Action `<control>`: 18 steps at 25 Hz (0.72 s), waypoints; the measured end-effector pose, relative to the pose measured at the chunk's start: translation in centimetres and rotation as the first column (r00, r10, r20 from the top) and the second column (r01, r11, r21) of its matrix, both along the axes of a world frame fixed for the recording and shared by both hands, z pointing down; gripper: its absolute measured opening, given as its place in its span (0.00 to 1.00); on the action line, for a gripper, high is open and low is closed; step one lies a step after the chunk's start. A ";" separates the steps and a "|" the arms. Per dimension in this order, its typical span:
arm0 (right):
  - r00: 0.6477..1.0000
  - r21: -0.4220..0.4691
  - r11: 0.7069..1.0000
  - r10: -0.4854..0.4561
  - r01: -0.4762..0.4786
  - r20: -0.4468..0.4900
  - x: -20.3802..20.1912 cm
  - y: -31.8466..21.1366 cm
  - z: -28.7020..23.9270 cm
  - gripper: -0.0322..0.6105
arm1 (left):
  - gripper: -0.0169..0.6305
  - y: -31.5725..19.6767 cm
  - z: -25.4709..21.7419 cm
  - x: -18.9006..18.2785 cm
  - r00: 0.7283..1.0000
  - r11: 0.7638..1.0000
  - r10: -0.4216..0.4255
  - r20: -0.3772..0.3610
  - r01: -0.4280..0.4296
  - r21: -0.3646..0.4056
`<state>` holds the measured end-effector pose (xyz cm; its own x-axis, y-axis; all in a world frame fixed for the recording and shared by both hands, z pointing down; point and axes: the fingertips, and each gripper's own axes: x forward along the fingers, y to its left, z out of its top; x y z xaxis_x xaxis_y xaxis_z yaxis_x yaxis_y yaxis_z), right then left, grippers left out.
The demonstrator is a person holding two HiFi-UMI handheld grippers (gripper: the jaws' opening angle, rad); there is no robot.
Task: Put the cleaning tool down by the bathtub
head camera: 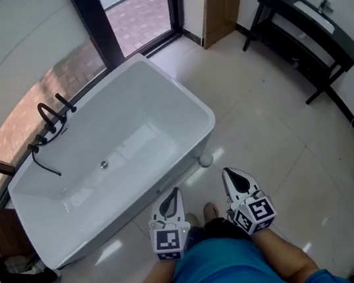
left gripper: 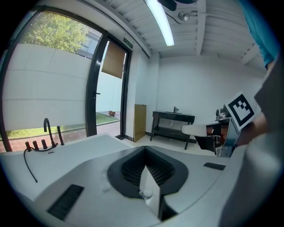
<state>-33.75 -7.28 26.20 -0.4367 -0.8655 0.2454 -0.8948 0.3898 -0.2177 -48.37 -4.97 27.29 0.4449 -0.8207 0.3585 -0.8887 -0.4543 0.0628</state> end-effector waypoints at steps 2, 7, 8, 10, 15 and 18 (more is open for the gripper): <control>0.999 0.031 0.999 0.031 -0.031 -0.006 0.9 -0.2 -1.5 0.05 | 0.03 -0.4 -1.7 0.0 1.000 0.999 -0.001 -0.011 0.002 0.036; 0.998 0.066 0.996 0.063 -0.063 0.001 2.2 0.2 -3.4 0.05 | 0.03 -1.3 -4.5 0.6 1.000 0.994 0.018 -0.009 -0.017 0.107; 0.998 0.064 0.996 0.061 -0.061 -0.001 2.1 0.4 -3.5 0.05 | 0.03 -1.3 -4.6 0.6 1.000 0.994 0.020 -0.008 -0.019 0.110; 0.998 0.069 0.996 0.060 -0.060 -0.002 2.0 0.9 -3.7 0.05 | 0.03 -1.0 -4.7 0.7 1.000 0.993 0.026 -0.008 -0.025 0.114; 0.997 0.086 0.994 0.072 -0.072 0.011 2.7 1.7 -5.0 0.05 | 0.03 -0.3 -5.1 1.4 0.999 0.991 0.049 -0.011 -0.047 0.128; 0.997 0.093 0.993 0.078 -0.079 0.018 3.0 2.0 -5.7 0.05 | 0.03 -0.2 -6.0 1.6 0.998 0.989 0.055 -0.008 -0.054 0.138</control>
